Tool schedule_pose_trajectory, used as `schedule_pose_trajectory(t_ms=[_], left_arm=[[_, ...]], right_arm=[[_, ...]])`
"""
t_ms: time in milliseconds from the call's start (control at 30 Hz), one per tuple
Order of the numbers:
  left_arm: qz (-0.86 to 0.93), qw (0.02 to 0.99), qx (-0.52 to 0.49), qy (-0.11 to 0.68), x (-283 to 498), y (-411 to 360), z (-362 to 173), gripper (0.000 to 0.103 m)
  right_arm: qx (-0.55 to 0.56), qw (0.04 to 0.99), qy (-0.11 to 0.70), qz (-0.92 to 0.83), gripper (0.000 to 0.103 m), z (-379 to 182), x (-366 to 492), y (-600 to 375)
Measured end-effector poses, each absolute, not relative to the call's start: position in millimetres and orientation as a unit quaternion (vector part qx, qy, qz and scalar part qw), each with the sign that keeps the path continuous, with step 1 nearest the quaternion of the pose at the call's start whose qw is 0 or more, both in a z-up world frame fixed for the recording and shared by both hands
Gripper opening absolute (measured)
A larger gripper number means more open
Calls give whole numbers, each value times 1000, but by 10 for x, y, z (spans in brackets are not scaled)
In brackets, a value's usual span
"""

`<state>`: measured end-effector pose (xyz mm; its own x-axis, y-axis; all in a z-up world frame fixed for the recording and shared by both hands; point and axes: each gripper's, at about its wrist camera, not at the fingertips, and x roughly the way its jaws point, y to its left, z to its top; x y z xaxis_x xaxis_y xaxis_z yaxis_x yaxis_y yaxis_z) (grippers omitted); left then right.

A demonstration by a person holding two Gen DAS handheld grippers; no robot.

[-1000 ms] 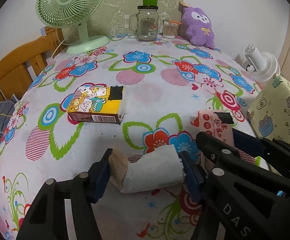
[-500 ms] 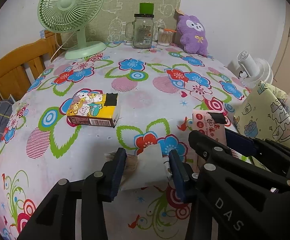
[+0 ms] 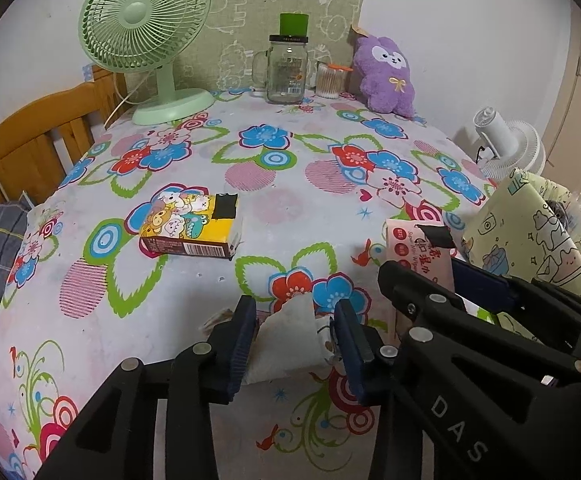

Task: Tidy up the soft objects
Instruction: 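Close the left tool around the white-and-beige roll, then lift the roll with the left tool while the right tool carries the pink packet toward the yellow box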

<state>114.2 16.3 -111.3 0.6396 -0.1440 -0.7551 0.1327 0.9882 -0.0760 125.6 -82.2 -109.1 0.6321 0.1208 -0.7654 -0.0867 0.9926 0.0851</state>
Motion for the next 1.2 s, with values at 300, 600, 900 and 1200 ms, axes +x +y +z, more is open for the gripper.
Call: schedule_pose_trajectory(t_ms=[300, 600, 900, 1200], left_arm=[[-65, 903, -3, 424, 1119, 157, -1142, 61], [-42, 901, 1, 433, 996, 125, -1202, 78], [-15, 893, 1, 450, 842, 178, -1300, 86], [-19, 892, 2, 452, 882, 183, -1374, 86]], right_arm=[[19, 900, 431, 61, 41, -1135, 1235, -825], [1, 898, 434, 70, 41, -1162, 1121, -841], [-11, 888, 450, 93, 41, -1268, 1020, -776], [-16, 885, 456, 96, 41, -1317, 1011, -757]])
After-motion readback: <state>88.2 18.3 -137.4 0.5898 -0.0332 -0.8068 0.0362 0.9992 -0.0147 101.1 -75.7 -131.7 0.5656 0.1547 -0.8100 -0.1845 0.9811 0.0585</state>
